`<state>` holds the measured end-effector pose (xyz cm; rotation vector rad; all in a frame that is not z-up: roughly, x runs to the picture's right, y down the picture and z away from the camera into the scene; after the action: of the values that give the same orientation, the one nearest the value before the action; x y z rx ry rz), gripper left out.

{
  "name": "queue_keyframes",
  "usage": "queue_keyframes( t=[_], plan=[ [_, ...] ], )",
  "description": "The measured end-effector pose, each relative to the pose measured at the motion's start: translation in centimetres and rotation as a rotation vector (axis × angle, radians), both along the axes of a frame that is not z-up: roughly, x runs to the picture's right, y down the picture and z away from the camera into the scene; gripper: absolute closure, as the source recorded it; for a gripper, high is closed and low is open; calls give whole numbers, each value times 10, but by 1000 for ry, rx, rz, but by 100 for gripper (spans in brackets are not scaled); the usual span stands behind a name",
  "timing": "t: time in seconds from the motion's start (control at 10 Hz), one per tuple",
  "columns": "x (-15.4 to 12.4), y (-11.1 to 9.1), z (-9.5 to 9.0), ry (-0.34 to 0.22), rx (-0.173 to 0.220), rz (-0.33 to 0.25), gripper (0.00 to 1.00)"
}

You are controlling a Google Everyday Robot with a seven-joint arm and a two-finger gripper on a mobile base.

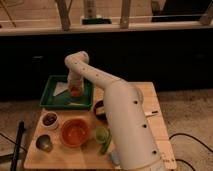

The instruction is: Place apple in tray

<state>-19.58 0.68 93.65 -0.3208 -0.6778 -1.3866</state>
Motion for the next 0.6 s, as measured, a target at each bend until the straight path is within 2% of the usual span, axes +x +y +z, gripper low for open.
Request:
queue_keyframes(
  t=[0.6],
  plan=[
    [-4,-1,-5,-8,7,-4,20]
  ],
)
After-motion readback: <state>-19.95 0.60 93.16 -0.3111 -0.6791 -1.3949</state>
